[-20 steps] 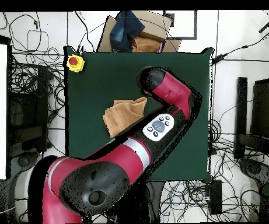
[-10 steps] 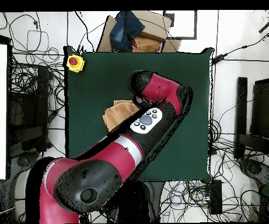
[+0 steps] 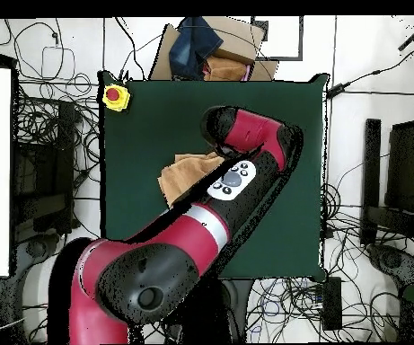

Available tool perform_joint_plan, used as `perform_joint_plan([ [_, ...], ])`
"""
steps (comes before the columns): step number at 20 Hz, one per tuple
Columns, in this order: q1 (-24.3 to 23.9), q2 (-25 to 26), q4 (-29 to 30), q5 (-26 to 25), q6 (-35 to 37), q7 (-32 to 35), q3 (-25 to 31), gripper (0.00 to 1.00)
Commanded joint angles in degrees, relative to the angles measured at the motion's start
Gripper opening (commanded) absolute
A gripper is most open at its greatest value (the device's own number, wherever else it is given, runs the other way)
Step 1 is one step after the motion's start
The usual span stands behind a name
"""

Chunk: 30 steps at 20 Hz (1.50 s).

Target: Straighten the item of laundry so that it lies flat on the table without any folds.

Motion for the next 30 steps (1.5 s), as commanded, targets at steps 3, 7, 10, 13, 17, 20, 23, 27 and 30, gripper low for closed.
perform_joint_plan([
  [3,-5.31,3.08,-11.7,-4.0,10.55,-0.04,3.31,1.0],
  [7,-4.45,-0.5,-9.81,-10.23,11.81,-10.14,3.51,1.0],
  [10,-5.95,-0.54,-13.4,-13.75,11.11,-14.21,3.32,1.0],
  [13,-7.84,0.43,-19.75,-16.25,13.56,-15.15,2.37,1.0],
  [17,-9.33,1.25,-25.9,-20.35,15.74,-16.19,0.68,1.0],
  [20,-8.21,0.54,-23.65,-19.82,13.48,-7.46,3.03,1.0],
  [23,-7.75,1.16,-21.52,-11.56,12.64,11.65,7.81,1.0],
  [27,-7.89,3.33,-21.72,-4.27,11.12,26.01,8.58,1.0],
  [30,-7.23,3.78,-20.04,-0.28,8.38,31.58,8.23,1.0],
])
